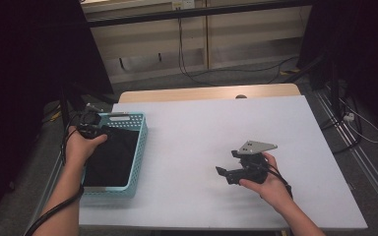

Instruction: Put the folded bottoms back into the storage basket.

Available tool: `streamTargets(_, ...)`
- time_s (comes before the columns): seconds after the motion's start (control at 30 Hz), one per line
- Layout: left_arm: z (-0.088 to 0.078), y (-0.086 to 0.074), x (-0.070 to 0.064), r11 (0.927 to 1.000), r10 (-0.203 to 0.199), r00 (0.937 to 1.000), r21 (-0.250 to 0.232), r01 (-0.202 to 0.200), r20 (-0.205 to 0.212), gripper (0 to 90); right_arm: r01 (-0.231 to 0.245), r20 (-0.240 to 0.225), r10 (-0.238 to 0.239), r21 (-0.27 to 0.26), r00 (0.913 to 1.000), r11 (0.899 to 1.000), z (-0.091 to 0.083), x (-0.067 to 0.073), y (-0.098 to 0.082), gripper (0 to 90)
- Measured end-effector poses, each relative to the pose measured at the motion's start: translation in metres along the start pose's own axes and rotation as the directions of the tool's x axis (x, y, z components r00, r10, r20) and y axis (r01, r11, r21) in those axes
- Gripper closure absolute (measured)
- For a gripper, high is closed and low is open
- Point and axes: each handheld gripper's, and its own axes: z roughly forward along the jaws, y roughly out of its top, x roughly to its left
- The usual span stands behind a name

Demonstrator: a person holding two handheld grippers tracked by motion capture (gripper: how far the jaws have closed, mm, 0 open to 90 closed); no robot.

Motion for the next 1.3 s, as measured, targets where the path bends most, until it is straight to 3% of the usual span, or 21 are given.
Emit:
streamTargets(0.4, 0.004, -0.002, -0.013, 0.9987, 0.049, 0.9958, -0.016, -0.048, 0.078, 25.5, 0.01, -0.002, -0.01, 0.026, 0.9999, 1.0, 0.007, 0.0, -0.004, 18.0)
streamTargets(0.6, 0.0, 0.005, -0.03, 0.9942, 0.097, 0.9898, -0.056, -0.091, 0.105, 20.3, 0.007, 0.009, -0.007, 0.018, 0.9999, 1.0, 0.003, -0.003, -0.003, 17.8)
streamTargets(0.67, 0.0, 0.007, -0.043, 0.9894, 0.137, 0.9827, -0.066, -0.13, 0.124, 19.1, -0.001, 0.013, 0.001, 0.013, 0.9999, 1.0, 0.001, -0.005, -0.003, 17.7)
streamTargets(0.73, 0.0, 0.007, -0.048, 0.9882, 0.145, 0.9812, -0.069, -0.137, 0.128, 18.6, -0.004, 0.013, 0.004, 0.013, 0.9999, 1.0, 0.0, -0.006, -0.003, 17.7)
streamTargets(0.77, 0.001, 0.009, -0.057, 0.9844, 0.171, 0.9754, -0.064, -0.164, 0.139, 18.5, -0.009, 0.014, 0.009, 0.01, 0.9999, 1.0, -0.002, -0.007, -0.004, 17.7)
streamTargets(0.93, 0.003, 0.011, -0.078, 0.9798, 0.192, 0.9634, -0.094, -0.177, 0.187, 17.1, -0.006, 0.021, 0.005, 0.013, 0.9998, 1.0, -0.008, -0.009, -0.006, 17.8)
streamTargets(1.03, 0.004, 0.012, -0.089, 0.9726, 0.228, 0.9536, -0.092, -0.213, 0.197, 16.5, -0.012, 0.037, 0.011, 0.013, 0.9992, 1.0, -0.015, -0.013, -0.008, 17.8)
streamTargets(1.13, 0.005, 0.013, -0.1, 0.9705, 0.238, 0.9453, -0.093, -0.223, 0.223, 16.3, -0.014, 0.046, 0.014, 0.011, 0.9989, 1.0, -0.021, -0.017, -0.01, 17.8)
streamTargets(1.17, 0.005, 0.013, -0.1, 0.9705, 0.238, 0.9453, -0.093, -0.223, 0.223, 16.1, -0.014, 0.046, 0.014, 0.011, 0.9989, 1.0, -0.021, -0.017, -0.01, 17.8)
streamTargets(1.3, 0.007, 0.013, -0.114, 0.9658, 0.256, 0.9352, -0.106, -0.237, 0.245, 15.6, -0.031, 0.057, 0.031, 0.008, 0.9979, 0.999, -0.028, -0.023, -0.014, 17.8)
